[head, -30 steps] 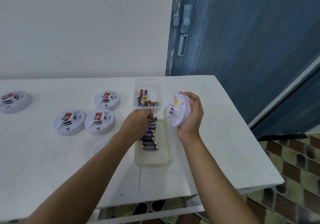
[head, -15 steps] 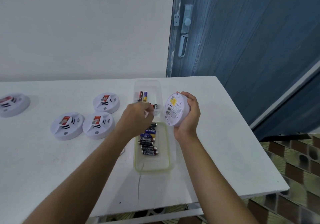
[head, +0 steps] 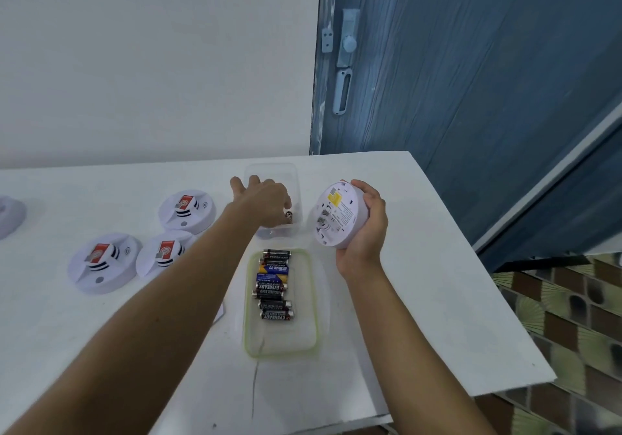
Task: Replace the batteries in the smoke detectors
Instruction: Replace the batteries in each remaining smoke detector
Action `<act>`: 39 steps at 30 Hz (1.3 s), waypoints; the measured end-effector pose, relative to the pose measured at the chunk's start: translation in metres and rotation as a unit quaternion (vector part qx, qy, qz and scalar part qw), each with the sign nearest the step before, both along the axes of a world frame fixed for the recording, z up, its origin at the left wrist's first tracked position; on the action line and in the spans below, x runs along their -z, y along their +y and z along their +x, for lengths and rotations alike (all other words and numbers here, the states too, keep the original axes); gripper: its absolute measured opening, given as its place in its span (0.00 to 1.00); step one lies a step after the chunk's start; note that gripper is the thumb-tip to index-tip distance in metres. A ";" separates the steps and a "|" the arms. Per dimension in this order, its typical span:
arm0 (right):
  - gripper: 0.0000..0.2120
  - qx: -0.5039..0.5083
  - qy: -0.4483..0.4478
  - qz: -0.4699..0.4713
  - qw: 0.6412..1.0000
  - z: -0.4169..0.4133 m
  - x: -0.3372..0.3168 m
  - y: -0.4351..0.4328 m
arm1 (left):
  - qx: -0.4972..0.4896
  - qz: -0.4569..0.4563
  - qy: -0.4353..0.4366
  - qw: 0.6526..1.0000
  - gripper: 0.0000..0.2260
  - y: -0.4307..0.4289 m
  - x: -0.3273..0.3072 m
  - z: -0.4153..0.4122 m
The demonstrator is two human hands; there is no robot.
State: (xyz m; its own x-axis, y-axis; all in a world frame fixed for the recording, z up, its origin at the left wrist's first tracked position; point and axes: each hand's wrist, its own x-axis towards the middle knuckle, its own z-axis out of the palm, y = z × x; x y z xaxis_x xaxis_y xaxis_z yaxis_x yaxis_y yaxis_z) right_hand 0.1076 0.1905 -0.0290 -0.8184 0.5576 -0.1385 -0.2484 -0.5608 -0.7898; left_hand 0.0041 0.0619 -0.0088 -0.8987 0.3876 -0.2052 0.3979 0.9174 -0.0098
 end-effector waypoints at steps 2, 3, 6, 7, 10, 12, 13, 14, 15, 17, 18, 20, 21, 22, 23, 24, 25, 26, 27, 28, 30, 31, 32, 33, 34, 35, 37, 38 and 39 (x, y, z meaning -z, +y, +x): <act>0.12 0.001 0.002 -0.006 1.000 -0.002 0.001 0.003 | 0.002 0.003 -0.011 1.000 0.12 0.001 0.001 -0.001; 0.12 0.001 0.004 -0.009 1.000 -0.002 0.001 0.003 | 0.002 0.009 -0.012 1.000 0.11 0.001 0.001 -0.001; 0.12 0.003 0.014 -0.023 1.000 -0.002 0.000 0.004 | 0.002 0.043 0.009 0.999 0.09 0.000 0.003 -0.001; 0.12 0.002 0.018 -0.033 0.999 -0.001 0.000 0.004 | -0.002 0.064 0.013 0.998 0.08 0.000 0.004 0.000; 0.13 -0.010 0.032 -0.099 0.995 0.000 -0.001 0.006 | -0.019 0.142 0.013 0.990 0.08 -0.003 0.006 0.004; 0.15 -0.020 0.046 -0.155 0.987 0.001 -0.003 0.007 | -0.029 0.195 0.014 0.980 0.08 -0.006 0.008 0.008; 0.15 -0.024 0.054 -0.175 0.983 0.001 -0.004 0.007 | -0.035 0.224 0.016 0.974 0.08 -0.008 0.009 0.010; 0.15 -0.028 0.061 -0.189 0.980 0.002 -0.005 0.006 | -0.038 0.254 0.022 0.966 0.08 -0.009 0.010 0.013; 0.15 -0.032 0.068 -0.198 0.977 0.002 -0.005 0.006 | -0.036 0.288 0.025 0.957 0.08 -0.010 0.010 0.015; 0.15 -0.038 0.076 -0.205 0.975 0.003 -0.006 0.003 | -0.018 0.384 0.030 0.923 0.08 -0.013 0.008 0.021; 0.15 -0.040 0.080 -0.206 0.974 0.004 -0.006 0.002 | -0.003 0.431 0.035 0.902 0.08 -0.015 0.005 0.024; 0.15 -0.047 0.085 -0.208 0.973 0.006 -0.008 -0.001 | 0.035 0.486 0.064 0.871 0.13 -0.018 -0.003 0.033; 0.15 -0.049 0.085 -0.208 0.973 0.007 -0.010 -0.002 | 0.049 0.500 0.068 0.862 0.16 -0.018 -0.009 0.038; 0.15 -0.051 0.084 -0.207 0.973 0.009 -0.011 -0.003 | 0.056 0.513 0.062 0.854 0.18 -0.018 -0.014 0.043; 0.15 -0.054 0.082 -0.206 0.974 0.010 -0.012 -0.004 | 0.053 0.529 0.048 0.846 0.20 -0.018 -0.021 0.050; 0.15 -0.056 0.081 -0.204 0.974 0.011 -0.014 -0.005 | 0.045 0.550 0.037 0.833 0.21 -0.019 -0.026 0.056; 0.15 -0.056 0.079 -0.202 0.975 0.012 -0.014 -0.007 | 0.034 0.570 0.027 0.821 0.21 -0.020 -0.031 0.062; 0.15 -0.055 0.077 -0.197 0.976 0.012 -0.015 -0.008 | 0.022 0.586 0.019 0.810 0.21 -0.021 -0.036 0.068; 0.15 -0.052 0.077 -0.194 0.977 0.012 -0.015 -0.010 | 0.012 0.599 0.009 0.800 0.21 -0.023 -0.040 0.072; 0.16 -0.050 0.079 -0.191 0.977 0.013 -0.016 -0.012 | 0.007 0.618 -0.007 0.786 0.21 -0.025 -0.043 0.077; 0.16 -0.050 0.084 -0.184 0.978 0.014 -0.017 -0.015 | 0.004 0.677 -0.058 0.733 0.22 -0.028 -0.047 0.085; 0.16 -0.052 0.088 -0.182 0.978 0.015 -0.018 -0.017 | -0.003 0.704 -0.083 0.705 0.23 -0.029 -0.048 0.089; 0.16 -0.053 0.089 -0.180 0.978 0.016 -0.020 -0.018 | -0.009 0.722 -0.098 0.685 0.24 -0.030 -0.049 0.092; 0.16 -0.053 0.087 -0.177 0.979 0.017 -0.021 -0.020 | -0.011 0.730 -0.101 0.675 0.24 -0.031 -0.049 0.094; 0.16 -0.052 0.083 -0.172 0.980 0.018 -0.023 -0.021 | -0.014 0.730 -0.098 0.676 0.24 -0.032 -0.050 0.096; 0.15 -0.053 0.080 -0.168 0.981 0.019 -0.024 -0.022 | -0.017 0.722 -0.093 0.685 0.25 -0.034 -0.050 0.097; 0.15 -0.056 0.079 -0.165 0.982 0.021 -0.026 -0.025 | -0.026 0.693 -0.081 0.716 0.24 -0.038 -0.051 0.100; 0.15 -0.057 0.078 -0.162 0.982 0.022 -0.027 -0.026 | -0.029 0.676 -0.074 0.733 0.23 -0.040 -0.050 0.101; 0.15 -0.058 0.077 -0.158 0.983 0.023 -0.028 -0.027 | -0.031 0.662 -0.070 0.745 0.21 -0.043 -0.049 0.102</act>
